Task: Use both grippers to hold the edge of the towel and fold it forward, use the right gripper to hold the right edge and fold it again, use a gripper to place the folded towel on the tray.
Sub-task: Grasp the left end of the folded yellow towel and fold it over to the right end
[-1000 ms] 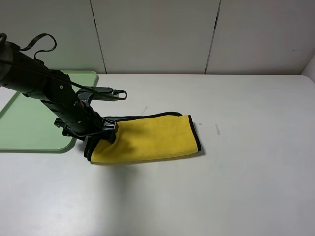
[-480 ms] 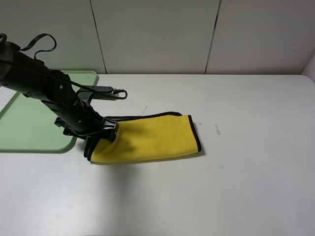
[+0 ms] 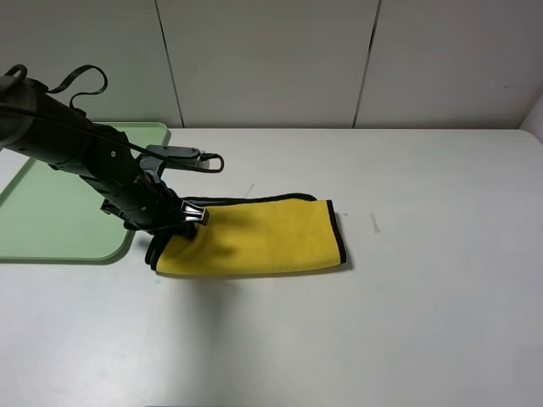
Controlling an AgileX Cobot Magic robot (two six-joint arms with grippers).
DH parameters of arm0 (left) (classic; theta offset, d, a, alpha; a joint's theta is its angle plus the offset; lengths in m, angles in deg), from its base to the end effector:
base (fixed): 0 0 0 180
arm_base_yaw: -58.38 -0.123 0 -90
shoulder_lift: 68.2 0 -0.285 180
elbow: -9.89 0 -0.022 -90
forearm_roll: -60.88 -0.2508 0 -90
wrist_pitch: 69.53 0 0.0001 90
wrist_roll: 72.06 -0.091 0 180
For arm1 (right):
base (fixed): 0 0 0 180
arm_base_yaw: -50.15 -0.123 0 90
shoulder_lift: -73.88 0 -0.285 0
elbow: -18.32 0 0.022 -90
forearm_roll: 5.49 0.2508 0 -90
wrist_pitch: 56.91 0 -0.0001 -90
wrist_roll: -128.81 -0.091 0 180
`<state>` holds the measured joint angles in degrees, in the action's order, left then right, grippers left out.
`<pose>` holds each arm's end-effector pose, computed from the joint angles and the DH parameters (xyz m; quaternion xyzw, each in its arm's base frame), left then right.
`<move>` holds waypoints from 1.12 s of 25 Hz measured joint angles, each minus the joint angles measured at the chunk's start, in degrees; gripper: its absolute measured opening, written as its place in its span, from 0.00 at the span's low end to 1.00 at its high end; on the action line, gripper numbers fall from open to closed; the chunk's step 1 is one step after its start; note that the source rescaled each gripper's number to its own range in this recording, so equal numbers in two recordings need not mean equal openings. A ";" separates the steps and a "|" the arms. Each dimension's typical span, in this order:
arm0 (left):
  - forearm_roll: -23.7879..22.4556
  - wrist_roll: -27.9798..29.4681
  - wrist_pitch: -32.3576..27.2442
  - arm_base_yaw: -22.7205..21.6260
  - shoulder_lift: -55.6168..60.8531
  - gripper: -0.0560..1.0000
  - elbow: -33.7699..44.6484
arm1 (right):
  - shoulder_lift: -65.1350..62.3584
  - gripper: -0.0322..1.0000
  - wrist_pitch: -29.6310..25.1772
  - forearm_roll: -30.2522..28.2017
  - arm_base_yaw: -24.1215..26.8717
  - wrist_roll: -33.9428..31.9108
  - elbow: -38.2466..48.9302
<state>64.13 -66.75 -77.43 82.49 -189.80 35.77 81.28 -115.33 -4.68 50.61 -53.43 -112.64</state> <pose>0.3106 -0.1398 0.0833 0.1333 0.9678 -0.0636 0.2036 -0.0033 0.0011 0.2783 0.0197 0.8425 0.0154 0.5381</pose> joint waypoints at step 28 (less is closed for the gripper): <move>1.07 0.05 -1.70 -0.01 1.87 0.12 0.16 | 0.00 1.00 0.00 0.05 0.00 0.00 0.00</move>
<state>65.21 -66.69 -79.14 82.48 -187.94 35.93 81.28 -115.33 -4.63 50.61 -53.43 -112.64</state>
